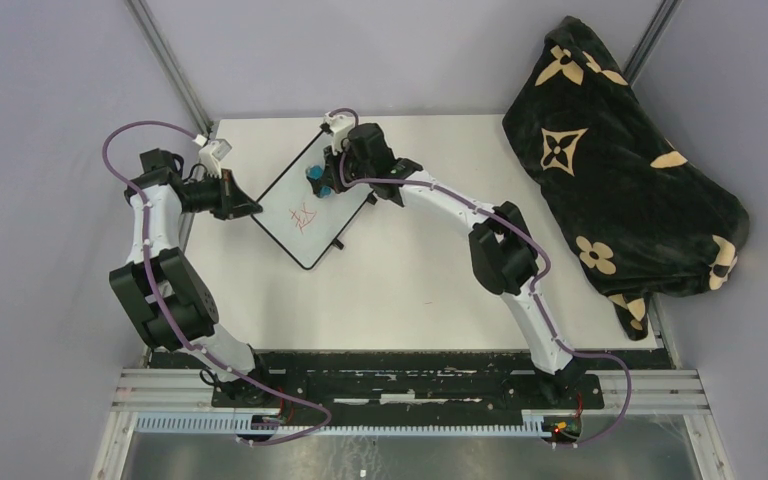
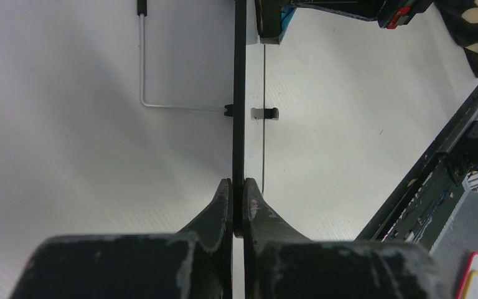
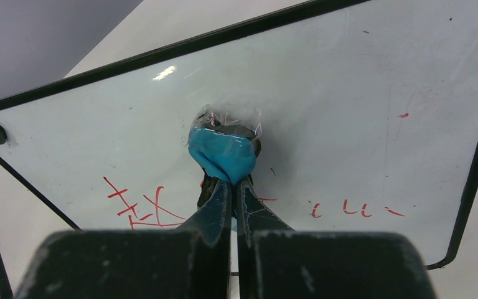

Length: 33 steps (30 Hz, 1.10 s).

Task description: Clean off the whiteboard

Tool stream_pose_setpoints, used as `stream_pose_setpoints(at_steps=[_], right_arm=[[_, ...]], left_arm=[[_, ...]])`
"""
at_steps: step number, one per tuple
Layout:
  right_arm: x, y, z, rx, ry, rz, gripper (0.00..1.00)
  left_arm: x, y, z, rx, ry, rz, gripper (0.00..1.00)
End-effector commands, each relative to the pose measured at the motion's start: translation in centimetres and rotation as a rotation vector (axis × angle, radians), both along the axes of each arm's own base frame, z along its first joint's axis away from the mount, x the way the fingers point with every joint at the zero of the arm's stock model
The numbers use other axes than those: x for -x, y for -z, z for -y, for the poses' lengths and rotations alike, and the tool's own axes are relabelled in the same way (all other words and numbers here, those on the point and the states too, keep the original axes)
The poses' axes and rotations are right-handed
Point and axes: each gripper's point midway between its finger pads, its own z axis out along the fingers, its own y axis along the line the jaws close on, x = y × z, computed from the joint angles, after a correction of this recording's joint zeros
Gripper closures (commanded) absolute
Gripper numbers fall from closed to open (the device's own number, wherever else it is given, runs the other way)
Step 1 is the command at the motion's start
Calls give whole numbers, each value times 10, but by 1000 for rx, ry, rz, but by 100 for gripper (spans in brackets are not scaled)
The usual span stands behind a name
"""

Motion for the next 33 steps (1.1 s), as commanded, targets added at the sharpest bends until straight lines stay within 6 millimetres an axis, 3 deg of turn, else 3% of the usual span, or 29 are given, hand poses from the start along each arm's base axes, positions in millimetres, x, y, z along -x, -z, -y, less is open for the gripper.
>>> stream_pose_setpoints(at_steps=[1,8,15,24,33], right_arm=[[-36,-14,15,-23,61,69,100],[-83,-12,63,-23,149,72,99],[-93,0,75,-19,165,52,100],[-66,6,62,-23,112,16,99],[-9,2,32,-10,3,13,99]], left_arm=[[-4,-9,6,-26,48,62,97],[-3,-8,7,-29,48,60,97],[-3,-10,6,-34,46,62,97],[-1,-10,8,-27,47,54,97],[-1,-10,12,-21,55,52,97]])
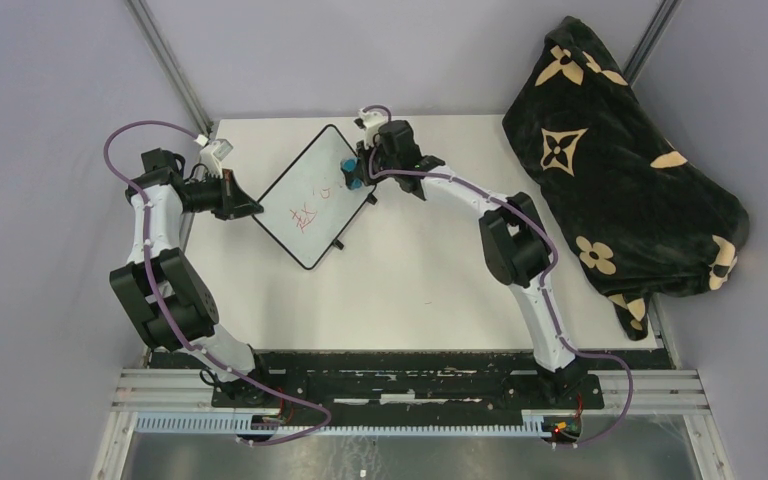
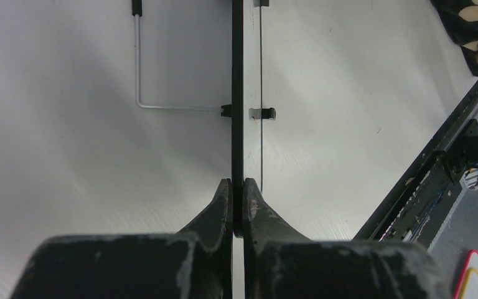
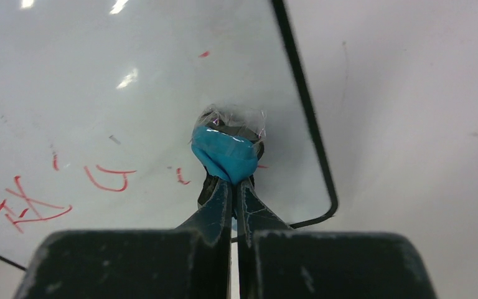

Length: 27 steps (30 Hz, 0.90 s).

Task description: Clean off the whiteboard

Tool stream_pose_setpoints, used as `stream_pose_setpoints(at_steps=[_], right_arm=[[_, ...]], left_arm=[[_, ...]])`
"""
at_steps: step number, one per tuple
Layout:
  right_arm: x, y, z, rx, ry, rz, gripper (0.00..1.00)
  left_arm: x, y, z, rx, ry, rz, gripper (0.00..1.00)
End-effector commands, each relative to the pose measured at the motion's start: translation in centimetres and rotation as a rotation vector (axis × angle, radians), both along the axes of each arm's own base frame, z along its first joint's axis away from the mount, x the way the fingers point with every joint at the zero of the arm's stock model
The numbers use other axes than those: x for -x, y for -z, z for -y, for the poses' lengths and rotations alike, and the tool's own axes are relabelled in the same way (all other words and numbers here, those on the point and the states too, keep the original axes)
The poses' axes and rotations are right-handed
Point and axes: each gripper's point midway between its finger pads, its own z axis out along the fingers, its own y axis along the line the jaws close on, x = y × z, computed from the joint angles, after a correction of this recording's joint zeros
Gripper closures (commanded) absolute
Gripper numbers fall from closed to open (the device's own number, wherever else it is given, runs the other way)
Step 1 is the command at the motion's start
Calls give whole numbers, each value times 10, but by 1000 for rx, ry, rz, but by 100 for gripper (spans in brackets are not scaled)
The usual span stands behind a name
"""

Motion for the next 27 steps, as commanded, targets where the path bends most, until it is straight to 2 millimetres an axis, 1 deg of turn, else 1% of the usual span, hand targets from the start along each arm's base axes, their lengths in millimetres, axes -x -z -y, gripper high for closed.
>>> stream_pose_setpoints(at_steps=[1,5,7,9,11,13,19,21,25,27], right_arm=[[53,-36,-44,-47,-138,42,99],[84,-50,-73,-70,-210,55,99],[95,-57,-85,-78,-236,69,99],[96,-58,-89,-71,-236,75,99],[90,-52,-86,-46,-215,81,99],[79,-43,-78,-24,-187,80,99],[39,-18,-38,17,-88,47,100],[26,-13,-22,29,-55,42,99],[6,-2,4,49,0,29,99],[-1,3,13,55,19,23,100]], left_arm=[[0,-9,8,-22,45,51,97],[-1,-9,9,-23,45,54,97],[0,-8,9,-22,46,52,97],[0,-8,10,-21,47,52,97],[1,-8,10,-20,47,51,97],[2,-8,11,-21,47,50,97],[3,-9,11,-21,46,51,97],[3,-9,11,-23,45,53,97],[2,-12,10,-26,41,56,97],[2,-12,10,-27,41,58,97]])
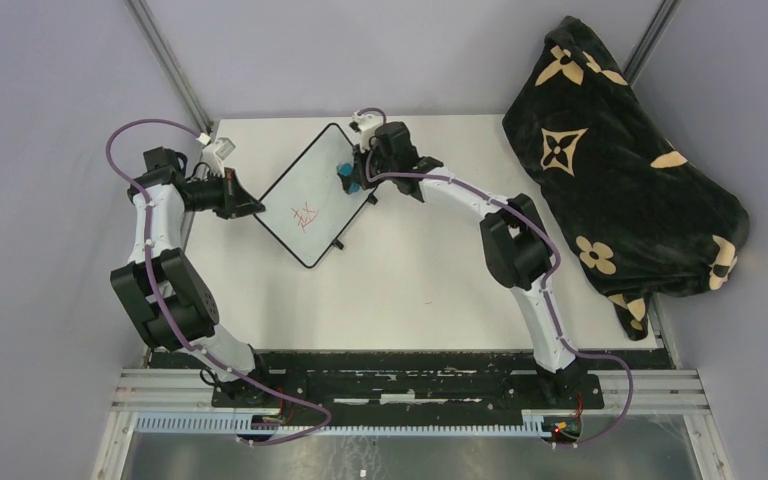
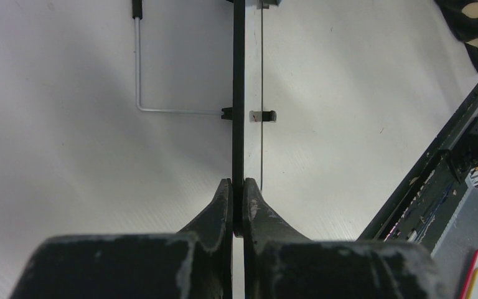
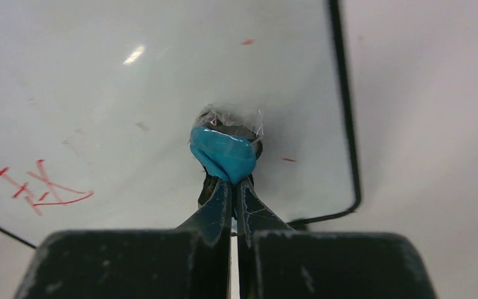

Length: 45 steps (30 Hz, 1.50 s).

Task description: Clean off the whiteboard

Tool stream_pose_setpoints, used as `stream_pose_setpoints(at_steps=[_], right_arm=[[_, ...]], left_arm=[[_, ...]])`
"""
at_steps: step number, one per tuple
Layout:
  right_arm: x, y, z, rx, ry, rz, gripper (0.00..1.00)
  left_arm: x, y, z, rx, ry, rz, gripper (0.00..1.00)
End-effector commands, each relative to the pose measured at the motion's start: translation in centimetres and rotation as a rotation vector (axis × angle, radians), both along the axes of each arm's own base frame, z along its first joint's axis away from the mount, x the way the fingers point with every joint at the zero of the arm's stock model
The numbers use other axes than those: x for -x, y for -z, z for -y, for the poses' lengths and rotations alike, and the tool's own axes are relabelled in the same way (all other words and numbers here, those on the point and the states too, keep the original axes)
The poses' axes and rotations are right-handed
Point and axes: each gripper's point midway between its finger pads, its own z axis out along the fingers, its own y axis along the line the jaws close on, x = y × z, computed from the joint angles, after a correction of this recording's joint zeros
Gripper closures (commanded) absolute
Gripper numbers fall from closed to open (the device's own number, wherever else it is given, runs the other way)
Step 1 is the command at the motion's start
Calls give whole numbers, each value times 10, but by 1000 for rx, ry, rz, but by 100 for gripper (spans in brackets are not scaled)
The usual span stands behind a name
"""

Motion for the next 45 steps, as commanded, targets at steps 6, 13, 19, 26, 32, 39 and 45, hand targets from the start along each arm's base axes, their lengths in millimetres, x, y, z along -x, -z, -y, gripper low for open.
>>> stream_pose_setpoints(at_steps=[6,13,19,26,32,39,45], right_arm=[[-41,19,43,39,105,6,99],[-19,15,22,-2,49,-27,99],[19,3,-12,-7,-37,-11,99],[49,-21,-46,-33,-122,17,100],[74,-39,-78,-64,-193,36,99],[107,-50,-109,-77,-258,43,99],[143,-49,-134,-70,-318,44,99]], left_arm=[[3,-13,8,-17,28,43,97],[4,-12,10,-8,32,36,97],[4,-10,12,-8,42,33,97],[5,-11,16,-10,52,35,97],[7,-9,18,-11,57,31,97],[8,-9,20,-16,62,33,97],[8,-9,21,-17,60,32,97]])
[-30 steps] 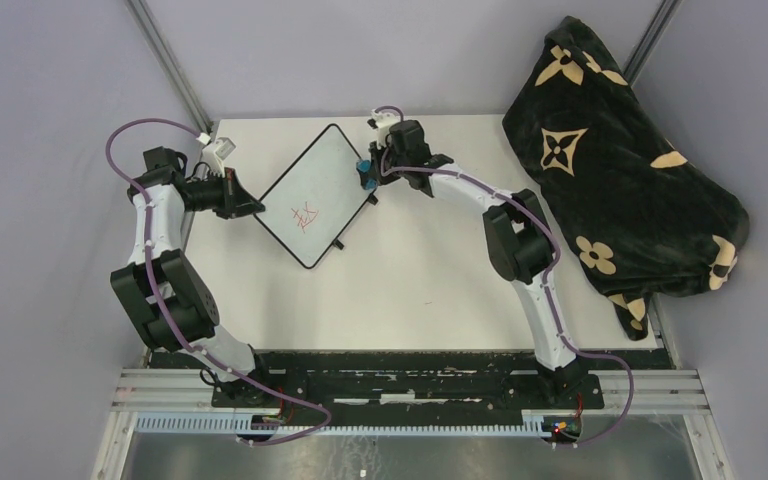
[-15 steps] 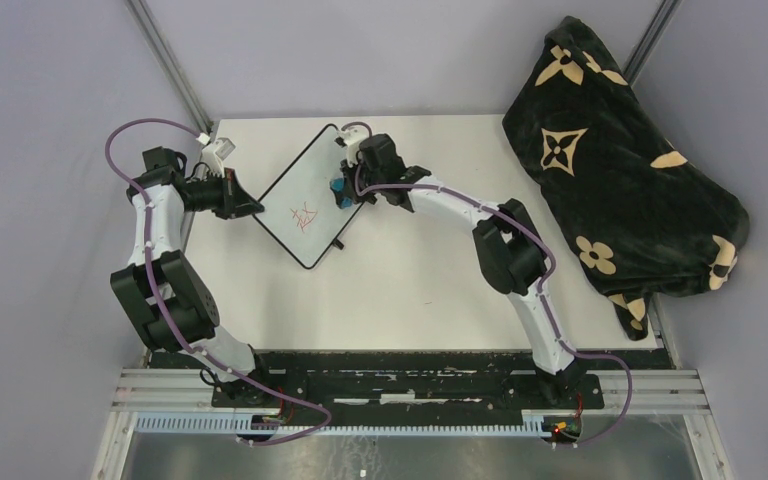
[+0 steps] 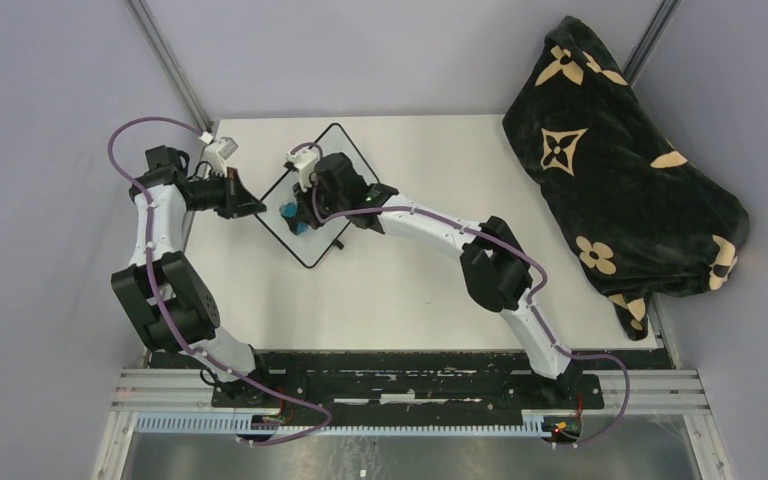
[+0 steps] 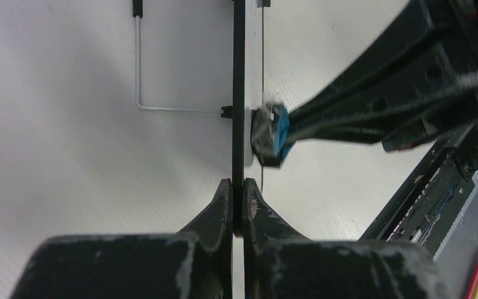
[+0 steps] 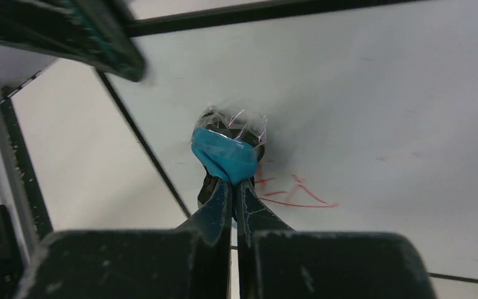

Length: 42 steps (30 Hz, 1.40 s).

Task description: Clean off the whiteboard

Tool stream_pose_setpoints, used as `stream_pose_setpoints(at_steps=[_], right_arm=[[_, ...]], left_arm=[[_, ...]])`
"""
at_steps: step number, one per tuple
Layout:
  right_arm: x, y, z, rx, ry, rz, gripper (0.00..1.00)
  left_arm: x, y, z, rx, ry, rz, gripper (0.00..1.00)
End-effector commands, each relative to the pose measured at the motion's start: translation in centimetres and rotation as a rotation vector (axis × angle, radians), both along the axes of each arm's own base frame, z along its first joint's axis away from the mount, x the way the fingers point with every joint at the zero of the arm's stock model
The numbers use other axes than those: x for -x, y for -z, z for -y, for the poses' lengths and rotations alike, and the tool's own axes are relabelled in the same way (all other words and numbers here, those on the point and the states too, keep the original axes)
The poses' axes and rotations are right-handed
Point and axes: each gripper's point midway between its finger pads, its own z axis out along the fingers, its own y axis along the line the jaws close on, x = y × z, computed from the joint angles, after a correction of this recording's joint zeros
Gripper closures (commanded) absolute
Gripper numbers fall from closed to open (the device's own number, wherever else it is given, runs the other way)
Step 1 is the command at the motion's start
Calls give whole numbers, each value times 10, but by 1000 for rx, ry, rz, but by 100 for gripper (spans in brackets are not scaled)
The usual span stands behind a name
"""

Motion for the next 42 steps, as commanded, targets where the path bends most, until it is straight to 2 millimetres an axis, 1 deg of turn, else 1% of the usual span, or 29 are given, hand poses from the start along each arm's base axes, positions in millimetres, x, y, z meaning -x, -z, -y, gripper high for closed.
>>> stream_pose_setpoints(at_steps=[1,3,5,7,9,12,17,20,21,25,28,31,34,35,36,38,40,42], right_arm=[[41,-28,-41,-77,-109,36,99],[52,-30,-50,-73,-130,53,99],[54,-27,-54,-64,-127,58,99],[47,-22,-53,-43,-105,68,99],[38,-16,-47,-17,-77,87,100],[25,-18,-37,-23,-47,89,99],[14,-36,-18,-48,-11,117,100],[16,-48,-11,-64,-14,124,100],[19,-50,-9,-68,-22,123,100],[32,-70,-2,-99,-50,118,100],[31,-77,6,-104,-29,148,100],[17,-67,7,-70,-8,178,99],[6,-54,-3,-57,-10,165,99],[3,-46,-8,-51,-12,156,99],[0,-48,-13,-61,-11,160,100],[-7,-41,-18,-54,0,155,100],[-13,-35,-19,-46,16,156,99],[-21,-29,-15,-34,34,152,99]], left_arm=[[7,-8,18,4,57,28,97],[7,-8,18,5,56,26,97],[7,-7,19,5,58,26,97],[8,-8,19,3,60,27,97],[10,-7,19,3,67,21,97],[12,-5,20,0,73,14,97],[14,-2,20,-2,76,8,97],[13,1,19,2,76,1,97],[13,2,19,2,76,-3,97],[11,2,18,1,76,-5,97],[10,1,18,-1,73,-1,97],[10,1,18,3,71,-7,97],[10,-1,18,3,67,-6,97],[10,-2,18,3,67,-5,97],[10,-3,18,1,67,-4,97],[10,-5,18,-3,66,-1,97],[11,-6,18,-4,66,-1,97],[11,-8,18,-5,64,0,97]])
